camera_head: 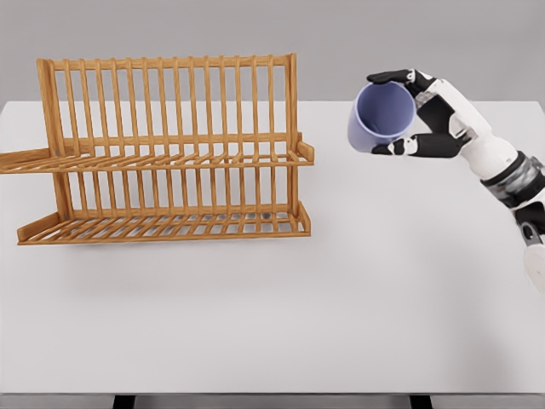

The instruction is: Right arm put cup on second shelf

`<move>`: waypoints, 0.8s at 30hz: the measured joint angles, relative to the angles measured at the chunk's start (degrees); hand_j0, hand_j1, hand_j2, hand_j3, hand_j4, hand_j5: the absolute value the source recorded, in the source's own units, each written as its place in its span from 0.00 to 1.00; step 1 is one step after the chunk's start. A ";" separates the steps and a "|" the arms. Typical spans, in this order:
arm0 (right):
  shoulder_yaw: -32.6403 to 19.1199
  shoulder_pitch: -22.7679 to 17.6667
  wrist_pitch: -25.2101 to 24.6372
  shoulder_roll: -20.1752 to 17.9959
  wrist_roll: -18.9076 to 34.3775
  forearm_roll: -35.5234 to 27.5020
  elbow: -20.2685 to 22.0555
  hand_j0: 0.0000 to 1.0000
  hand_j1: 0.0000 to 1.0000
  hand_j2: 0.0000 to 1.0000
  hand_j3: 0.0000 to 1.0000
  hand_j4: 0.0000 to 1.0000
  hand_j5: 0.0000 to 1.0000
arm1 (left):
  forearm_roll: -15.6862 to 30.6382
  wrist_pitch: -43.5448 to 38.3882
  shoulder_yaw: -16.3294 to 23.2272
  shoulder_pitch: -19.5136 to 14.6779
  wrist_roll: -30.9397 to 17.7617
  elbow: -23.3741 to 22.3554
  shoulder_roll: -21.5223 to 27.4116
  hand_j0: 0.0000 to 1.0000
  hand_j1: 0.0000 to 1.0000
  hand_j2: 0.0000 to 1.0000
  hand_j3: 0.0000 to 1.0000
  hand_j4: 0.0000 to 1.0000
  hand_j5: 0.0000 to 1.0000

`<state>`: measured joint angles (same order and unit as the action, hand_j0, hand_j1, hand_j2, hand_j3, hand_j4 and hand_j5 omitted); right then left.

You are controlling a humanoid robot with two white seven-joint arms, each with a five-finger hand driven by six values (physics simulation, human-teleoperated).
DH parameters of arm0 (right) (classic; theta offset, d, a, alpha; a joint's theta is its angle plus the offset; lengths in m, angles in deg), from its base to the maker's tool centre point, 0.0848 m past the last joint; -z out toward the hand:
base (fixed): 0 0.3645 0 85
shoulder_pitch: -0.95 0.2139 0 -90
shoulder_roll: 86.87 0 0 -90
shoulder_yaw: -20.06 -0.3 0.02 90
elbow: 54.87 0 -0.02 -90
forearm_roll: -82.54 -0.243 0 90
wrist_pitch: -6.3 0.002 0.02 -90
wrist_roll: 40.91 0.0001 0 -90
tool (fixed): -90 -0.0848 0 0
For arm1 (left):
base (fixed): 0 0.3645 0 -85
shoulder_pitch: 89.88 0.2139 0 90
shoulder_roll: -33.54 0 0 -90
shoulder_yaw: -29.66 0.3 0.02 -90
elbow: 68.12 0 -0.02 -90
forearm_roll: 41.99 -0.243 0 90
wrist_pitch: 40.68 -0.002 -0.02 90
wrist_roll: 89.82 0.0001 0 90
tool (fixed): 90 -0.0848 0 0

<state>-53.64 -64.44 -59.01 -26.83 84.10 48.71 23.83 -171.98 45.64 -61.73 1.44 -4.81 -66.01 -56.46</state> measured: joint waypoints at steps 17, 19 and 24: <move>4.06 7.82 0.24 3.40 0.00 1.86 0.80 0.70 0.70 0.70 0.70 0.70 0.70 | 0.00 0.00 0.01 0.00 0.00 0.00 0.00 1.00 1.00 1.00 1.00 1.00 1.00; 4.84 8.79 0.24 4.21 0.00 2.53 0.80 0.69 0.69 0.69 0.69 0.69 0.69 | 0.00 0.00 0.01 0.00 0.00 0.00 0.00 1.00 1.00 1.00 1.00 1.00 1.00; 5.98 9.49 0.32 5.96 0.01 3.77 0.80 0.69 0.69 0.69 0.69 0.69 0.69 | 0.00 0.00 0.01 0.00 0.00 0.00 0.00 1.00 1.00 1.00 1.00 1.00 1.00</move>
<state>-47.66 -54.95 -58.69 -20.87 84.11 52.48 24.63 -171.98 45.64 -61.72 1.44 -4.81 -66.00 -56.46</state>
